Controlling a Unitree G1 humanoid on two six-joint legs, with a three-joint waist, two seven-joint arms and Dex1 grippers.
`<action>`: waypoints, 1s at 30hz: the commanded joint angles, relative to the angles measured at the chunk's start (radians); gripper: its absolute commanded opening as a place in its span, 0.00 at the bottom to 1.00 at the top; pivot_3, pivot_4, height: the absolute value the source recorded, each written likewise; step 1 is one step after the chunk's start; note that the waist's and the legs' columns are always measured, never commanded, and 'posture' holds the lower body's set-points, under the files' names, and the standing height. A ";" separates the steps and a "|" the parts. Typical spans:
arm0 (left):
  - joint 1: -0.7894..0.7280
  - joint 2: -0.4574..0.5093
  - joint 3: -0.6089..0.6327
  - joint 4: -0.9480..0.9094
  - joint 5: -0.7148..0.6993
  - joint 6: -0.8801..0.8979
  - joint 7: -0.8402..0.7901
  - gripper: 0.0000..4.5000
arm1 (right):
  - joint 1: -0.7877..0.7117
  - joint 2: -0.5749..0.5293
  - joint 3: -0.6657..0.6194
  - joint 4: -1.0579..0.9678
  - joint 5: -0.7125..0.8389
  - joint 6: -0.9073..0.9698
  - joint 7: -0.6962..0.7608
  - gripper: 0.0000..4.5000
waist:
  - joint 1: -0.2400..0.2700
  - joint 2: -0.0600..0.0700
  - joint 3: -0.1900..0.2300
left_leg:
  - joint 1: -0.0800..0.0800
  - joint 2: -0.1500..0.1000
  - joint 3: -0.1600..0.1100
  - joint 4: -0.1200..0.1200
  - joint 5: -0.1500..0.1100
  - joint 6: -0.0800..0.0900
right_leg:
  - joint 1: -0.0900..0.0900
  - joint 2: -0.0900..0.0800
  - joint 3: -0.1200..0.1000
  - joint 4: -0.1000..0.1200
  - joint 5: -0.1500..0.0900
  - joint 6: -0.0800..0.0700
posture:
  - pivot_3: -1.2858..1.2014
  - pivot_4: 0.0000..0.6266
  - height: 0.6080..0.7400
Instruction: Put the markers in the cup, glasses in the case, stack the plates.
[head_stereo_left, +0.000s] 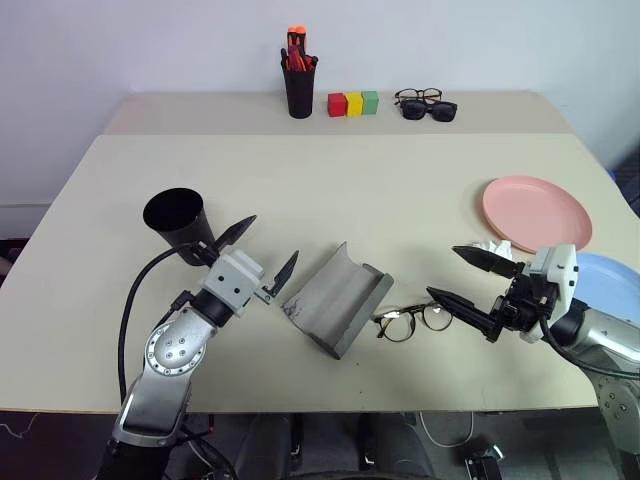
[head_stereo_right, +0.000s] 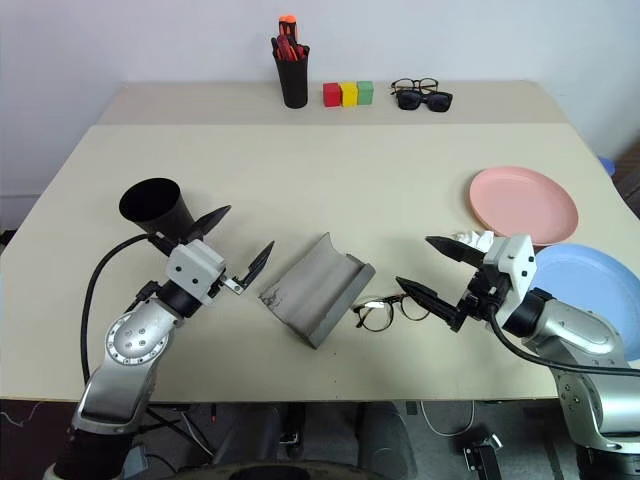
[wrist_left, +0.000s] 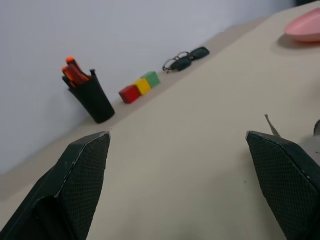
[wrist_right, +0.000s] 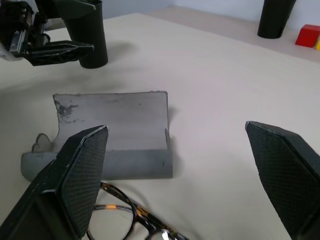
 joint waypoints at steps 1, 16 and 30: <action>-0.005 0.061 0.006 -0.038 -0.092 0.107 -0.109 0.99 | 0.005 -0.018 -0.040 0.030 -0.019 -0.050 0.031 1.00 | -0.001 0.000 0.000 | 0.000 0.000 0.000 0.000 0.000 0.000 | 0.000 0.000 0.000 0.000 0.000 0.000 | 0.52 0.24 1.00; 0.056 0.218 0.143 -0.168 -0.512 0.379 -0.336 0.99 | -0.016 -0.064 -0.090 0.140 -0.047 -0.083 0.081 1.00 | -0.001 0.000 0.000 | 0.001 0.000 0.000 0.000 0.000 0.000 | 0.000 0.000 0.001 0.001 0.000 0.000 | 0.52 0.24 1.00; 0.202 0.264 0.226 -0.307 -0.603 0.461 -0.307 0.99 | 0.074 -0.112 -0.192 0.054 0.027 0.016 0.100 1.00 | -0.002 0.000 0.000 | 0.001 0.000 0.001 0.000 0.000 0.000 | 0.000 0.000 0.001 0.000 -0.001 -0.001 | 0.52 0.24 1.00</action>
